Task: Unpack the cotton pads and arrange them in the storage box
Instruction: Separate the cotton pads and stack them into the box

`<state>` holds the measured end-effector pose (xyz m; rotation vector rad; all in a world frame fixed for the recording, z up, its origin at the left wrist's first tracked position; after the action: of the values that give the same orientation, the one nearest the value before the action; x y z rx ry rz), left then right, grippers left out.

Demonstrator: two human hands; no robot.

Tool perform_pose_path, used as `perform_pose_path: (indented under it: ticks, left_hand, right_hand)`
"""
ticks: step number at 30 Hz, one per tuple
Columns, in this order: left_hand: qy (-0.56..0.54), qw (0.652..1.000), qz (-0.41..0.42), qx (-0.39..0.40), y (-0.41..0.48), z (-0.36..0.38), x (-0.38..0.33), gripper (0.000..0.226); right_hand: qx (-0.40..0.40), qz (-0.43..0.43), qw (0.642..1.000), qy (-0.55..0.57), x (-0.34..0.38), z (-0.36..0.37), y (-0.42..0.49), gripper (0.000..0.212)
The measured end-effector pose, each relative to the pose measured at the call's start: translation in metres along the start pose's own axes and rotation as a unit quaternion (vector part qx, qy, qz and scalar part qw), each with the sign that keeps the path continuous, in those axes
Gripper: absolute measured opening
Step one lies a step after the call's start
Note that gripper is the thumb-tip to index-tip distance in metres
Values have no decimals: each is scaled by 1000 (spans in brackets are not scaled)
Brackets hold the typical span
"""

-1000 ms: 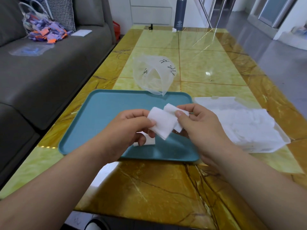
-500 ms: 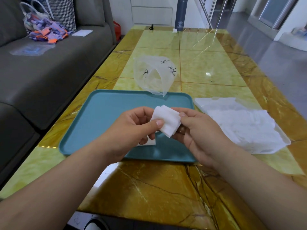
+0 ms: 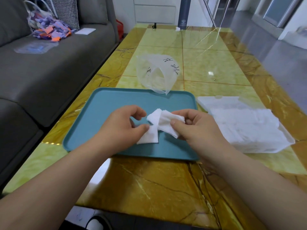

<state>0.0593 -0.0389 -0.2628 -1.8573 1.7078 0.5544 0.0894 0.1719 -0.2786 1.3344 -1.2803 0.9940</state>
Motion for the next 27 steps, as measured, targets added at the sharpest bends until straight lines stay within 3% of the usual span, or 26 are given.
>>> perform_pose_path:
  ticks: [3, 9, 15, 19, 27]
  left_hand:
    - [95, 994, -30, 41, 2, 6, 15, 44]
    - [50, 995, -31, 82, -6, 12, 16, 16]
    - [-99, 987, -8, 126, -13, 7, 3, 14]
    - [-231, 950, 19, 210, -21, 13, -14, 10]
    - [-243, 958, 12, 149, -12, 16, -20, 13]
  right_hand:
    - [-15, -9, 999, -35, 3, -8, 1, 12]
    - [-19, 4, 999, -41, -1, -9, 1, 12]
    - [-19, 10, 999, -39, -4, -10, 0, 10]
    - [22, 11, 1000, -12, -2, -1, 0, 16]
    - [96, 3, 995, -21, 0, 15, -3, 24]
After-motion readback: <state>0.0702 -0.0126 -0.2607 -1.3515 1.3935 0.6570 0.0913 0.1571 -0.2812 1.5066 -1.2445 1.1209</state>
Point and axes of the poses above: each hand's wrist, its own y-axis towards the middle knuckle, its own z-axis out of the palm, x = y × z, the point moved 9 cm from there along y, towards the middle knuckle, and after that the axes turned 12 degrees about -z, right-handed, at the moved point
